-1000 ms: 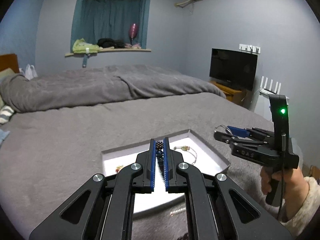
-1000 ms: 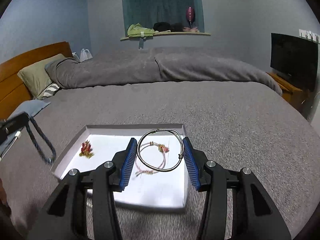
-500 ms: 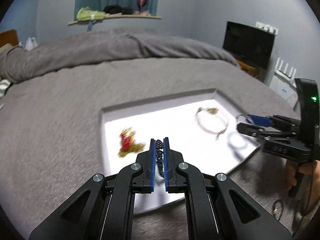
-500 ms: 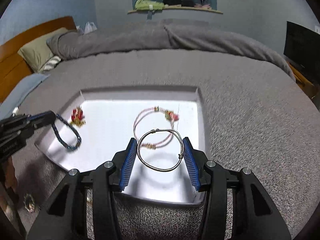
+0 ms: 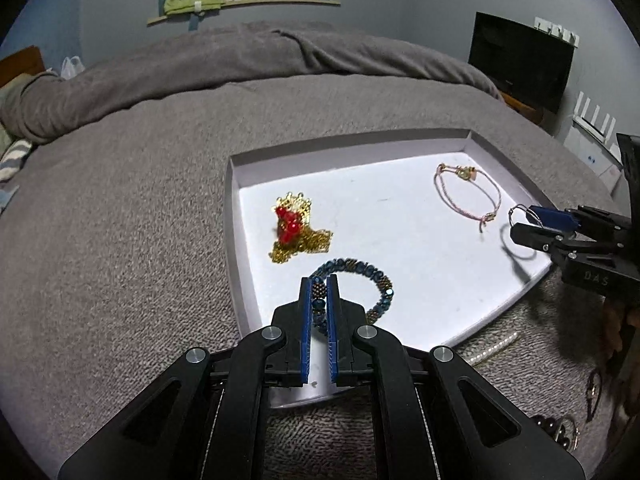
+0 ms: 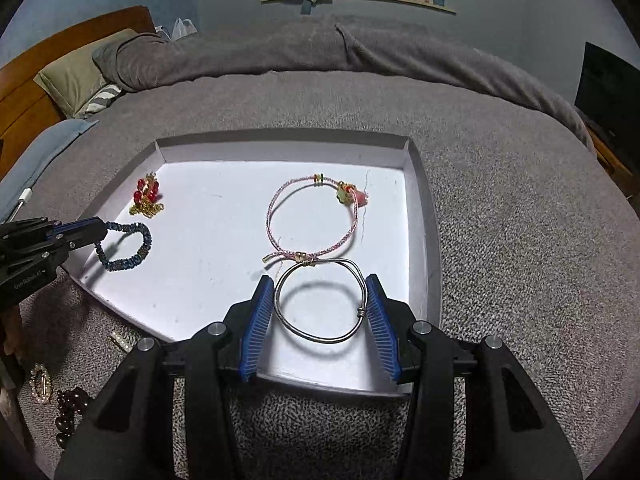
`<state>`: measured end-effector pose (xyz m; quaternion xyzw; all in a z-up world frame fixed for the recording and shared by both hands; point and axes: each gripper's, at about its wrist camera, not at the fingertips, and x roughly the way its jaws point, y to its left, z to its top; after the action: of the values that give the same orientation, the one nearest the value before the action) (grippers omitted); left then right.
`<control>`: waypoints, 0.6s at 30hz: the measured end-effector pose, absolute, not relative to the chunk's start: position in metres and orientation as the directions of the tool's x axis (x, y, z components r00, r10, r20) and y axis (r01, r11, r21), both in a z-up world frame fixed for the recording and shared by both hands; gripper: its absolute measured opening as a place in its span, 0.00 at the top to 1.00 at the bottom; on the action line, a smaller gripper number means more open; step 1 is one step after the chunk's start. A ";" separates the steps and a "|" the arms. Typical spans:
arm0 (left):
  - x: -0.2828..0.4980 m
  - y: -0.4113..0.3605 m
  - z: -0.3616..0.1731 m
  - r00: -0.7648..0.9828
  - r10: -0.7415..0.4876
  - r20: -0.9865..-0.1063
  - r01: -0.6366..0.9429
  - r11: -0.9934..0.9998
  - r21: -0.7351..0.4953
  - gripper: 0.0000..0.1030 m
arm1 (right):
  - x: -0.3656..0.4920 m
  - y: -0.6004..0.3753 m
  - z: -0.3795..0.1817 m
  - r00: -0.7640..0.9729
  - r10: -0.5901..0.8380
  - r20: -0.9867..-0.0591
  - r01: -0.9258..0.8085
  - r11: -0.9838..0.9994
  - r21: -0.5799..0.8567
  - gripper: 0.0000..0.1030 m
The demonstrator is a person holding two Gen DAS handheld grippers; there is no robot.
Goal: Organize jewelry
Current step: 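Release the blue bracelet in the tray with the left tool while the right tool releases the bangle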
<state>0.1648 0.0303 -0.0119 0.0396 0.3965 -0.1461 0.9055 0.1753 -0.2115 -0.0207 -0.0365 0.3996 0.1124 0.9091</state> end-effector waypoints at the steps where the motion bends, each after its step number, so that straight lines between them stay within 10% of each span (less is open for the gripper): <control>1: 0.166 0.031 -0.013 0.641 -0.230 -0.732 0.293 0.955 -0.044 0.92 | 0.176 -0.211 -0.022 0.652 0.176 -0.737 -0.234 0.972 0.025 0.54; 18: 0.173 0.031 -0.019 0.631 -0.206 -0.748 0.280 0.960 -0.028 0.92 | 0.175 -0.212 -0.023 0.650 0.184 -0.737 -0.242 0.970 0.028 0.54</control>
<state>0.1729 0.0308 -0.0194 0.0452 0.4077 -0.1347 0.9020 0.1753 -0.2118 -0.0226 -0.0366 0.4016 0.1173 0.9076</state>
